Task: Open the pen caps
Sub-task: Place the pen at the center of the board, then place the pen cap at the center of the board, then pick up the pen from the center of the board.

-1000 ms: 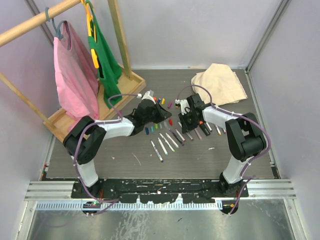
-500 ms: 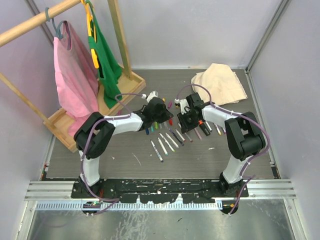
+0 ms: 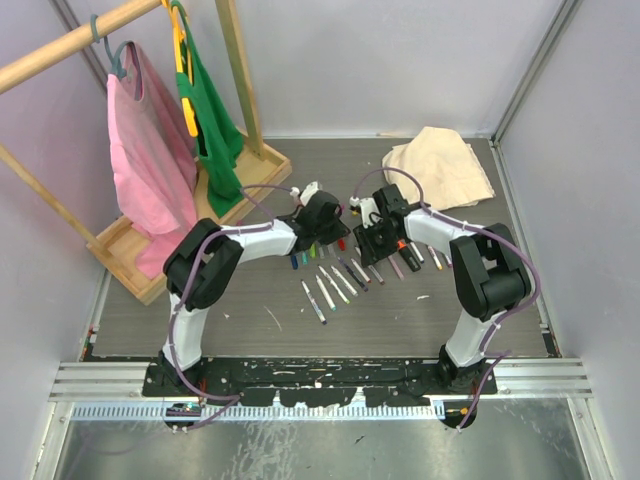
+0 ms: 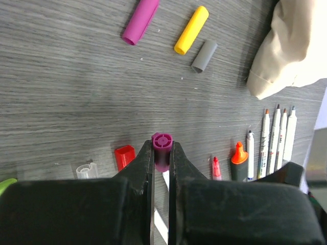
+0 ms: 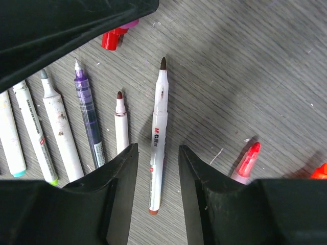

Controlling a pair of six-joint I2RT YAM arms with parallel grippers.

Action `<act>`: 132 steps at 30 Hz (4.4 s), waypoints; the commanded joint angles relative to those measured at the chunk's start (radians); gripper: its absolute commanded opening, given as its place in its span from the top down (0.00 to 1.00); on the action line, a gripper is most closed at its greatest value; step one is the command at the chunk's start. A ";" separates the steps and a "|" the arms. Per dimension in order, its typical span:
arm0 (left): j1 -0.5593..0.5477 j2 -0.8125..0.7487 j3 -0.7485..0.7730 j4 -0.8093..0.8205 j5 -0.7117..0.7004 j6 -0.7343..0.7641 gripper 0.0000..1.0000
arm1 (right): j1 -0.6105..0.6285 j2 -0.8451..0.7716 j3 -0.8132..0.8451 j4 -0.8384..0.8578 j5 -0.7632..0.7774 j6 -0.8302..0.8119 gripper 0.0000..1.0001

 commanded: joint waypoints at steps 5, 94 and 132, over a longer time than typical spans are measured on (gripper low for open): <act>-0.007 0.044 0.105 -0.088 -0.046 -0.015 0.95 | -0.026 -0.126 0.038 0.005 -0.050 -0.008 0.55; 0.526 -0.321 -0.315 -0.407 0.074 0.723 0.65 | -0.111 -0.341 0.061 -0.115 -0.374 -0.234 0.55; 0.328 -0.846 -0.774 0.399 0.473 0.337 1.00 | -0.112 -0.442 0.015 -0.068 -0.616 -0.208 0.55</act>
